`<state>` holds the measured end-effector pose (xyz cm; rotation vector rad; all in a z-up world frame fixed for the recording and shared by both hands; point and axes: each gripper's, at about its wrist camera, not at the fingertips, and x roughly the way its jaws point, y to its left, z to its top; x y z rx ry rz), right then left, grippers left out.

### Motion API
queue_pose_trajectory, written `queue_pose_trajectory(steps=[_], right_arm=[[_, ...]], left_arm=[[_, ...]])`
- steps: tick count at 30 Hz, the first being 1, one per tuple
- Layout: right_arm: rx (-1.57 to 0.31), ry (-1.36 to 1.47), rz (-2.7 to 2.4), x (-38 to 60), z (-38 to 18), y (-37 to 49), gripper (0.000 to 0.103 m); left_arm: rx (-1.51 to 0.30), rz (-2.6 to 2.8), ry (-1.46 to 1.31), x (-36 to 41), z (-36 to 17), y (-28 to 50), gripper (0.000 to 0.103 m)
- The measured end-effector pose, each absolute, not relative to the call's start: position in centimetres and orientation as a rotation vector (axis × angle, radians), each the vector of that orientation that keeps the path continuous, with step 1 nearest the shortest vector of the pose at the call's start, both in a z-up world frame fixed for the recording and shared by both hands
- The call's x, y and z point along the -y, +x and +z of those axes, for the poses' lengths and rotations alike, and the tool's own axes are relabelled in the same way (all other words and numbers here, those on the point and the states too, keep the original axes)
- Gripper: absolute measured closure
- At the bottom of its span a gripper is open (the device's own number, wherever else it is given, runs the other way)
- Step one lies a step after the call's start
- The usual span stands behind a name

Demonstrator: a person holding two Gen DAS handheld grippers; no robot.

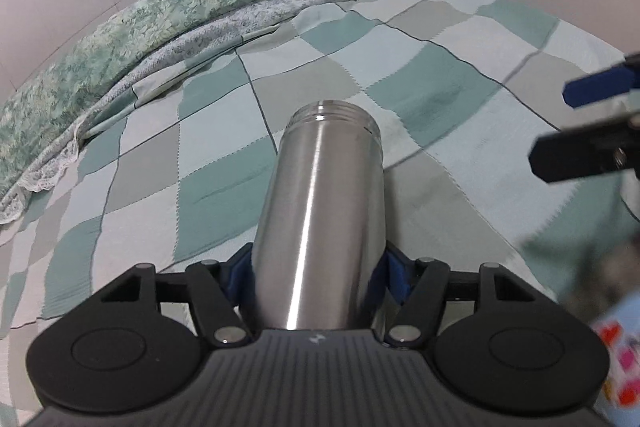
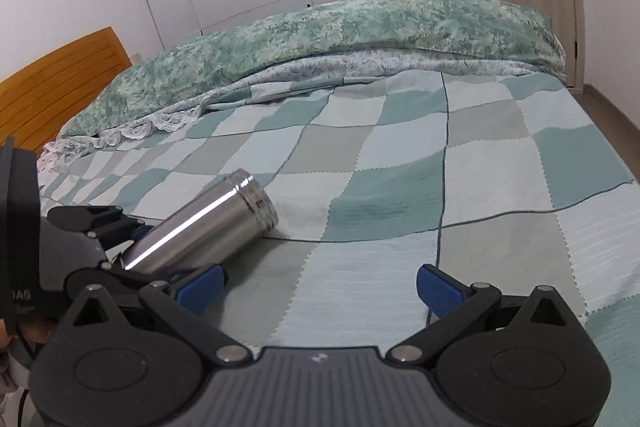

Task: Flip cup upright
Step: 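Lift the silver cup with the left gripper toward the right gripper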

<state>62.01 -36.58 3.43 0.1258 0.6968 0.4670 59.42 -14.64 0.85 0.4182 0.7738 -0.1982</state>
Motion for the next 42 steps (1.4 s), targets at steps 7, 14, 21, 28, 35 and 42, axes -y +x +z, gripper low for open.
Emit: queue_pose_trajectory(steps=[7, 14, 21, 28, 35, 42], right_arm=[[-0.676, 0.120, 0.470, 36.0, 6.7, 57.0, 0.000], [-0.674, 0.142, 0.459, 36.1, 8.9, 51.1, 0.000], [-0.667, 0.169, 0.475, 35.9, 10.2, 44.0, 0.000], [-0.665, 0.160, 0.490, 34.7, 10.9, 36.6, 0.000], [-0.695, 0.117, 0.501, 32.9, 9.7, 29.9, 0.000], [-0.738, 0.101, 0.500, 31.6, 7.7, 25.5, 0.000]], left_arm=[[-0.766, -0.186, 0.432, 15.0, 4.5, 55.1, 0.039], [-0.762, -0.196, 0.436, 14.5, 7.1, 49.4, 0.039], [-0.765, -0.212, 0.410, 12.9, 9.5, 41.7, 0.039], [-0.776, -0.206, 0.362, 11.3, 10.2, 33.1, 0.039], [-0.811, -0.181, 0.293, 9.7, 9.1, 26.2, 0.039], [-0.873, -0.164, 0.285, 9.2, 6.8, 21.5, 0.039]])
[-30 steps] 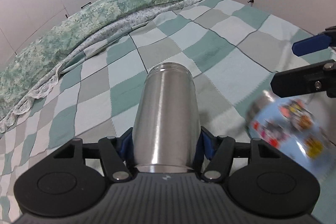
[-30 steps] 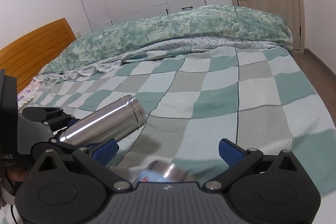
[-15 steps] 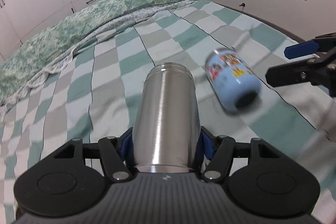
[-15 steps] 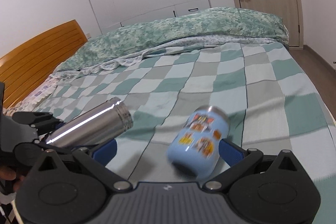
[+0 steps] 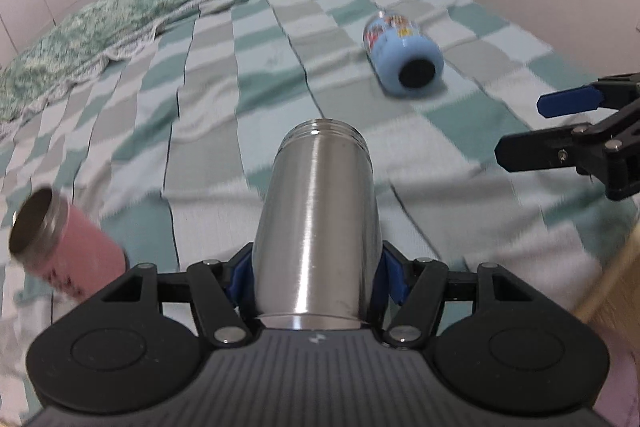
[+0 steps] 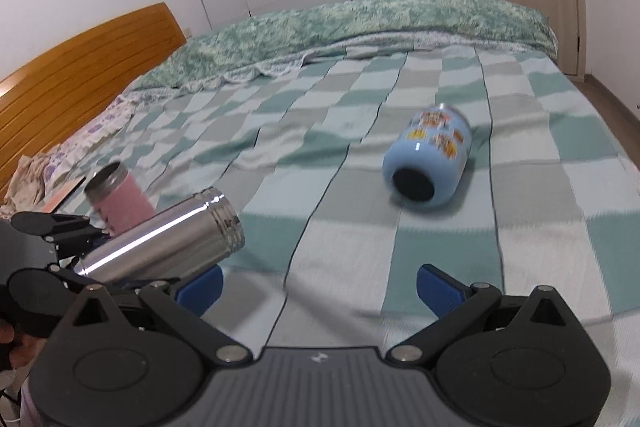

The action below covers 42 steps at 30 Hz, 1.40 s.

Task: Flip cup upright
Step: 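Lift the silver cup with the left gripper toward the right gripper, then close the right gripper on the silver cup while the left gripper releases it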

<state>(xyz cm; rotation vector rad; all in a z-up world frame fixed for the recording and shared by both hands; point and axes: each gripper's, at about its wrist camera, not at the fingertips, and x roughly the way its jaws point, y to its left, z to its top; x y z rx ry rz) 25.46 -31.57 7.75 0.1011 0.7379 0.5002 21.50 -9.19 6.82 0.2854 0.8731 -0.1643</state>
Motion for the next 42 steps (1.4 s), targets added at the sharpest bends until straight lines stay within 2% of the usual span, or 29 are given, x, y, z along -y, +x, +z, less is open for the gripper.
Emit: queue_pose_trajectory(steps=[13, 18, 20, 21, 22, 33, 42], right_arm=[[-0.769, 0.095, 0.475, 31.0, 5.2, 21.4, 0.000], [-0.777, 0.090, 0.463, 30.9, 4.8, 20.8, 0.000], [-0.773, 0.089, 0.459, 30.8, 4.9, 20.6, 0.000], [-0.768, 0.089, 0.459, 30.7, 5.0, 20.4, 0.000], [-0.760, 0.090, 0.460, 30.7, 5.2, 20.2, 0.000], [-0.665, 0.095, 0.463, 27.7, 8.6, 18.2, 0.000], [-0.782, 0.091, 0.473, 20.3, 6.9, 20.5, 0.000]], left_arm=[[-0.970, -0.096, 0.153, 8.3, 2.0, 19.7, 0.039], [-0.935, -0.103, 0.145, 8.4, 1.9, 19.2, 0.039], [-0.924, -0.119, 0.135, 8.3, 2.0, 19.0, 0.024], [-0.914, -0.129, 0.125, 8.3, 2.2, 18.9, 0.006], [-0.885, -0.144, 0.110, 8.1, 2.5, 18.4, 0.000], [-0.647, -0.148, 0.036, 2.2, 7.7, 13.8, 0.000], [-0.559, -0.034, -0.048, -6.8, 7.6, 12.0, 0.000]])
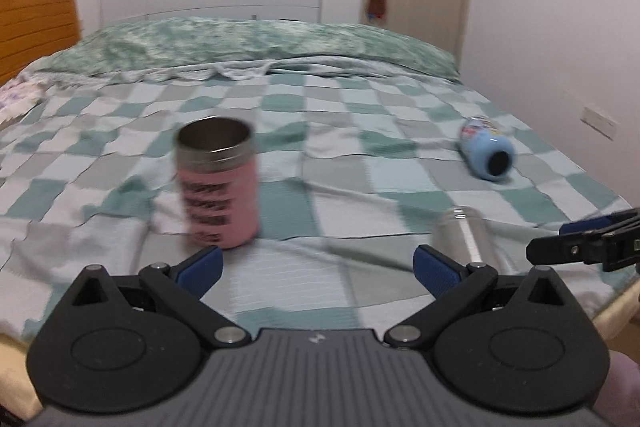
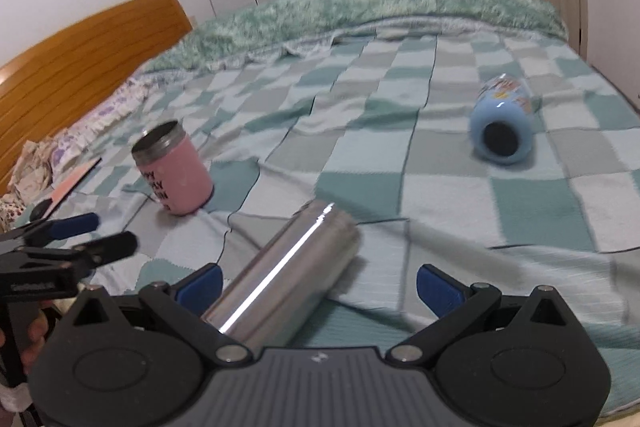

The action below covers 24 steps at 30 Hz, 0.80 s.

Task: Flip cup upright
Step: 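Close the right gripper on the silver cup while the left gripper releases it, then rotate the silver cup upright with the right gripper and lower it beside the pink cup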

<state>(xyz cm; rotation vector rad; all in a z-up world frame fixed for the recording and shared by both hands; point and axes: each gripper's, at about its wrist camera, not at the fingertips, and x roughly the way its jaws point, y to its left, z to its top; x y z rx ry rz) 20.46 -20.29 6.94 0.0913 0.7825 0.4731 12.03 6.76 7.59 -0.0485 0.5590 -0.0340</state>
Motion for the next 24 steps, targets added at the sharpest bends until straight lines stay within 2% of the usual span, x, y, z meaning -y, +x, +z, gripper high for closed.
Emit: queue_pose_trajectory(steps=[15, 17, 19, 22, 24], right_arm=[[-1.004, 0.239, 0.359, 15.7, 2.7, 26.0, 0.001], [-1.044, 0.290, 0.356, 15.7, 2.1, 26.9, 0.010], [-1.079, 0.314, 0.348, 15.7, 1.5, 27.5, 0.014], [-1.074, 0.331, 0.350, 16.1, 1.7, 27.3, 0.033], [-1.055, 0.343, 0.359, 16.4, 1.9, 26.9, 0.034]], left_arm=[[-0.589, -0.040, -0.055, -12.3, 4.9, 13.0, 0.000], [-0.586, -0.046, -0.062, -12.5, 4.8, 13.3, 0.000], [-0.587, -0.050, -0.059, -12.5, 4.7, 13.6, 0.000], [-0.586, -0.054, -0.048, -12.5, 4.6, 13.8, 0.000], [-0.587, -0.052, -0.053, -12.5, 4.6, 13.9, 0.000]])
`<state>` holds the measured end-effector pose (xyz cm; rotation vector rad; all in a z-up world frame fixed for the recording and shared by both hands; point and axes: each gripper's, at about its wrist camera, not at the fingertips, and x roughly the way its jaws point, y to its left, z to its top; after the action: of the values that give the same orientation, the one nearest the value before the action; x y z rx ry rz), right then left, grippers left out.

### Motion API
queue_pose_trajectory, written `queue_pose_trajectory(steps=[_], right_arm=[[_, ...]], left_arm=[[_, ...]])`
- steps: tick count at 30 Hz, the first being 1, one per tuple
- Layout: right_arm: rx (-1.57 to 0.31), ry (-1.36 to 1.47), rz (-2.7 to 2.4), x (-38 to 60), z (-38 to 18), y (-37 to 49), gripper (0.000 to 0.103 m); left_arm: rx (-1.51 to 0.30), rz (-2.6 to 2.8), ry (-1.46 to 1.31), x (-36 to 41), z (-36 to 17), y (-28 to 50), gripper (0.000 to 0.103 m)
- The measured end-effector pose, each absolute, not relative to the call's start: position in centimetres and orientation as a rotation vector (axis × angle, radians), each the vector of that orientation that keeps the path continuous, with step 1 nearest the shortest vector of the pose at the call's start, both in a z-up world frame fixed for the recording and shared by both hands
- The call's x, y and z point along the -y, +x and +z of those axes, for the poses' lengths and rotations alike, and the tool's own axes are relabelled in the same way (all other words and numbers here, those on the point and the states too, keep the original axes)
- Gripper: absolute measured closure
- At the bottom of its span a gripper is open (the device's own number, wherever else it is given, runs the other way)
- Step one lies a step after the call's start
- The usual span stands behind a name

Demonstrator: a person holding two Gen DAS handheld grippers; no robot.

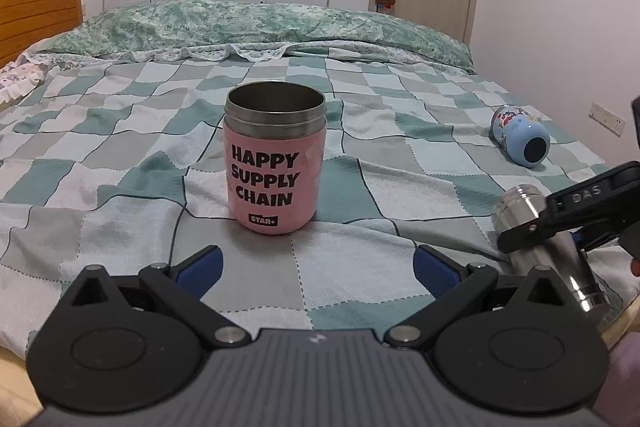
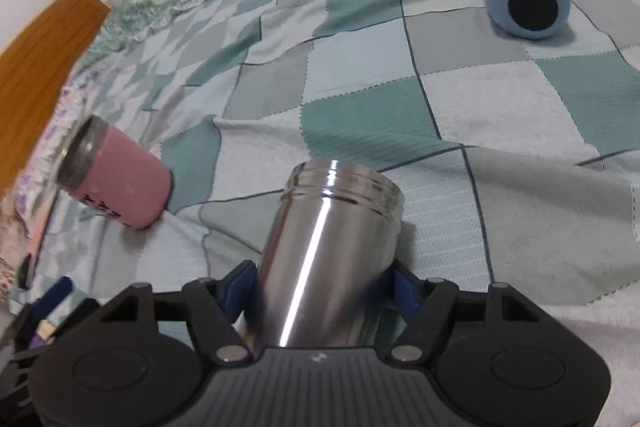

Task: Flip cup upright
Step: 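Rotate the silver cup upright with the right gripper and lower it beside the pink cup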

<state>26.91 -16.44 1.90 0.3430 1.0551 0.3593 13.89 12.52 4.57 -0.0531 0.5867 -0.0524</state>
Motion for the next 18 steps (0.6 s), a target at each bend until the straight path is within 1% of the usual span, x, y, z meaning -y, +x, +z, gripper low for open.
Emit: queue_pose_trajectory(steps=[3, 11, 18], right_arm=[[-0.988, 0.337, 0.383, 16.8, 2.4, 25.9, 0.034], [-0.616, 0.127, 0.489, 14.5, 5.7, 20.6, 0.037], [-0.444, 0.004, 0.532, 11.4, 8.5, 20.6, 0.040]], left_arm=[[-0.585, -0.055, -0.068, -12.6, 4.5, 13.9, 0.000], [-0.558, -0.058, -0.078, -13.1, 4.9, 12.9, 0.000], [-0.529, -0.022, -0.084, -13.9, 5.7, 12.1, 0.000]])
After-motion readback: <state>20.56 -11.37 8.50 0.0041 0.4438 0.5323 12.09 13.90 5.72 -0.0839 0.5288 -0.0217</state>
